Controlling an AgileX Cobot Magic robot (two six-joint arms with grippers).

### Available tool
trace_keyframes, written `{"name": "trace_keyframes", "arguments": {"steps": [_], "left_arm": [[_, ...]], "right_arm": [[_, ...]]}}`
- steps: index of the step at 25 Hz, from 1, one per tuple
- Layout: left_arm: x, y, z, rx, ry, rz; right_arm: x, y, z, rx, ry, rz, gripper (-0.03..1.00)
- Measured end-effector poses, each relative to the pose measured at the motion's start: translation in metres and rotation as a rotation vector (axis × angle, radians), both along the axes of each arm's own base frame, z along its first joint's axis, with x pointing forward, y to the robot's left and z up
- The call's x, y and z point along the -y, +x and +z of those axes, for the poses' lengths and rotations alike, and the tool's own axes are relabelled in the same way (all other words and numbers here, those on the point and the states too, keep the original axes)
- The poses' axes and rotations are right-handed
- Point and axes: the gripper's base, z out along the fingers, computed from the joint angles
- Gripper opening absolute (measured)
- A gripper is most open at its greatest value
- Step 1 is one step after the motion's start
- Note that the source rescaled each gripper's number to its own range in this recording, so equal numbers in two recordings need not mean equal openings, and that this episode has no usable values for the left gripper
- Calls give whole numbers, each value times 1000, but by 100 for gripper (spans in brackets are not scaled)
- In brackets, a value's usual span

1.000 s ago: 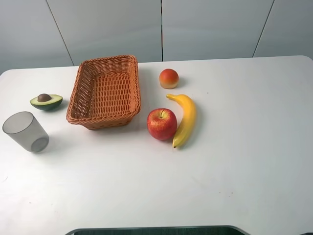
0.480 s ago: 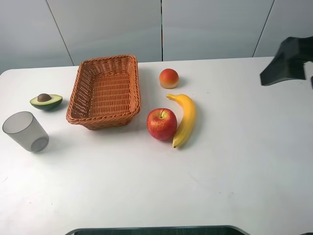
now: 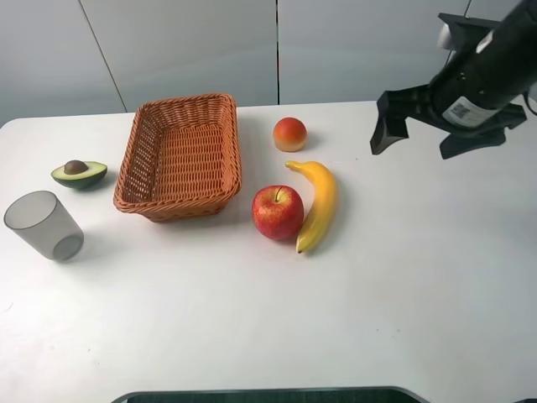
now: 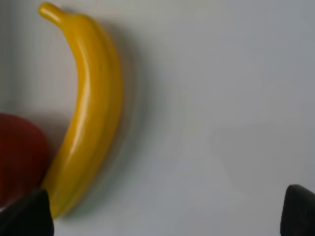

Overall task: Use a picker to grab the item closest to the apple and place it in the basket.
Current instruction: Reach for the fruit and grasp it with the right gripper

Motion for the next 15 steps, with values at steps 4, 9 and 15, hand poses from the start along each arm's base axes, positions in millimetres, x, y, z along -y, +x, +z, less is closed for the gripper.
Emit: {"name": "trace_keyframes", "arguments": {"steps": [4,9,15], "left_arm": [[0,0,0,0,0,0],[0,0,0,0,-2,1],[0,0,0,0,-2,1]], "right_arm": [[-22,31,-15,-17,-7,35,100],[-47,59,-37,-33,-33,88,100],[-65,77,-64,-63,-54,118,100]]}}
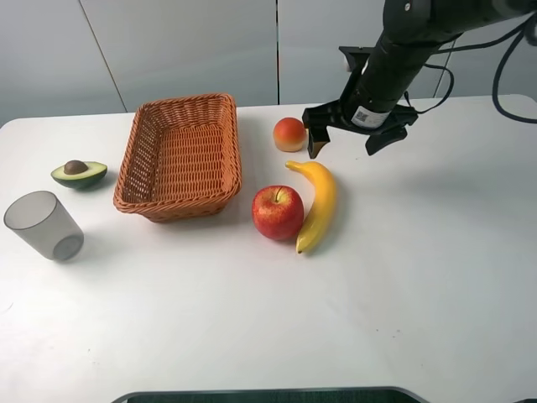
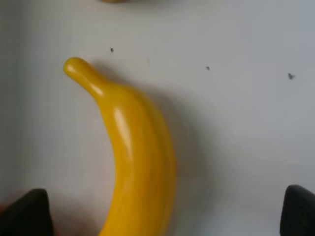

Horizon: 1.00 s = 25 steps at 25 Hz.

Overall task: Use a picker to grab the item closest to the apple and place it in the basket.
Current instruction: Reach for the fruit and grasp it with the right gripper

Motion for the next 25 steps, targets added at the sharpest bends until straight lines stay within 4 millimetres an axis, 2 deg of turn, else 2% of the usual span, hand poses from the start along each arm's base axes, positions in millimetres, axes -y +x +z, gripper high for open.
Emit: {"name": "trace_keyframes", "arguments": {"steps": [9,25], "left_arm": [[0,0,0,0,0,0],[0,0,0,0,3,-2]], "right_arm": [[-8,7,-33,-17,-22,16,100],[-14,6,-55,-38,-39,37,100]]}}
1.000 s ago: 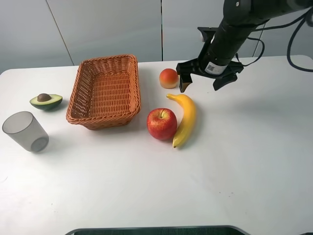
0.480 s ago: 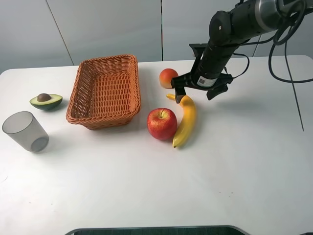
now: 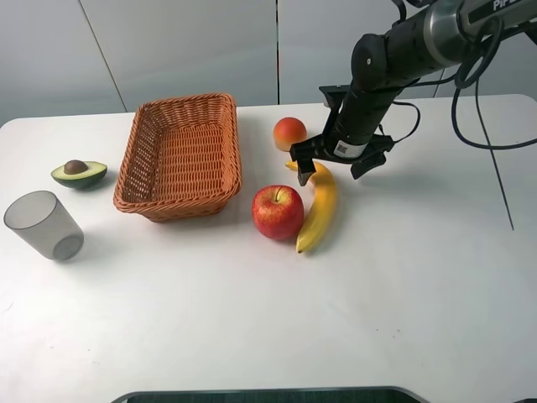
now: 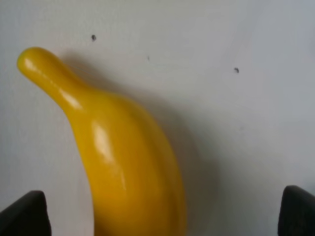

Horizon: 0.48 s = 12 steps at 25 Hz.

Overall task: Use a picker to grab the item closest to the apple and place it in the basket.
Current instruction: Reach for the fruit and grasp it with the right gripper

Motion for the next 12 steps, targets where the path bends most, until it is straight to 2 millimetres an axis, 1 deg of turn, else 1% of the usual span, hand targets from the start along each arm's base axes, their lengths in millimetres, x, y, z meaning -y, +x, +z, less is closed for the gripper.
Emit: {"name": "trace_keyframes", "arguments": {"steps": [12], "left_arm": [[0,0,0,0,0,0]], "right_arm": [[2,1,-2,11,-24,33,100]]}}
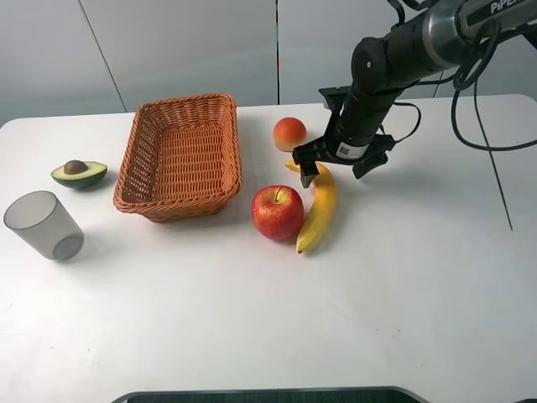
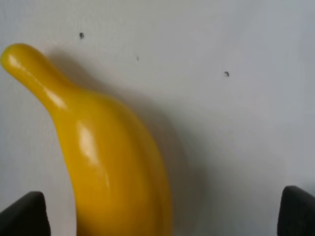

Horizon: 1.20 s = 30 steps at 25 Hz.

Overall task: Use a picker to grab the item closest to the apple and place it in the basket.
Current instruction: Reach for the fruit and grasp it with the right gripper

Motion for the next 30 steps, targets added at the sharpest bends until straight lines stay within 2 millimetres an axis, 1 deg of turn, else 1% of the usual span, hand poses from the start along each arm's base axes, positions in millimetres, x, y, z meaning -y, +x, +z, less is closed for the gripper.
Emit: {"name": "trace_keyframes", "arguments": {"steps": [7,16,24,28,29,30], "left_arm": [[0,0,0,0,0,0],[0,0,0,0,0,0],[0,0,0,0,0,0],[0,0,0,0,0,0],[0,0,0,0,0,0],[0,0,0,0,0,0]], "right_arm": [[0,0,0,0,-3,13,100],[1,-2,-6,-24,-18,21,100],[10,0,-7,-30,-73,62,100],[10,0,-7,-29,-74,63,100],[10,0,-7,-29,-74,63,96],[10,0,-7,-29,-74,63,89]]}}
